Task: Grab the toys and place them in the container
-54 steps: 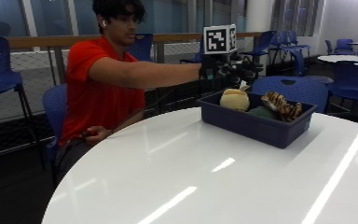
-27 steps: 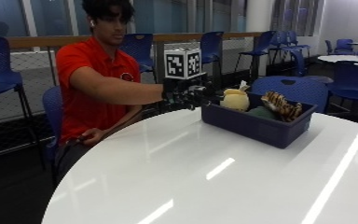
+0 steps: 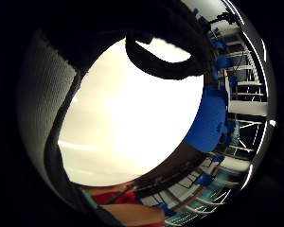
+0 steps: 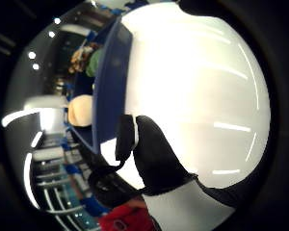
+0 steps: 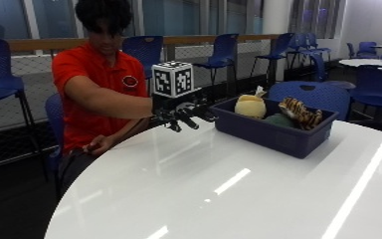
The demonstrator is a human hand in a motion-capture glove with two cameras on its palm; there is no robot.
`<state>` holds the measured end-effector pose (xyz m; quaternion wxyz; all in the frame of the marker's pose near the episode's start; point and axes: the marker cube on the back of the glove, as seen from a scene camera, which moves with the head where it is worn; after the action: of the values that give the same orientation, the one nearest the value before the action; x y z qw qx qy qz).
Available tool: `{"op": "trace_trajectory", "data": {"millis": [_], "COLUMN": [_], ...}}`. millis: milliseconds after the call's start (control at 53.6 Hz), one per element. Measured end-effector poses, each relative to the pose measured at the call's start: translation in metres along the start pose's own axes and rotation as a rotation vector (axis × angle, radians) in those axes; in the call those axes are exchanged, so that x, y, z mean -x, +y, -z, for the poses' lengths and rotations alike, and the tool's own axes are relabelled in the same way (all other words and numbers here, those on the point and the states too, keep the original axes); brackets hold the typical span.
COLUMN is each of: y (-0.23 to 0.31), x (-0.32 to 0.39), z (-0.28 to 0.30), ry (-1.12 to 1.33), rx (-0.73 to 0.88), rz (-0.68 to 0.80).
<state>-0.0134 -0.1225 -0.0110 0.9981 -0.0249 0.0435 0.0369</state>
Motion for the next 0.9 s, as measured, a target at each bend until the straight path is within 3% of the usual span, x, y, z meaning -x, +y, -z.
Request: {"op": "trace_trajectory", "data": {"millis": [467,896], "y": [0.004,0.002], "x": [-0.024,-0.01], "z": [0.018,-0.002], "ry": [-0.081,-0.182], "rx": [-0.033,-0.018], "rz": [-0.01,0.007]}}
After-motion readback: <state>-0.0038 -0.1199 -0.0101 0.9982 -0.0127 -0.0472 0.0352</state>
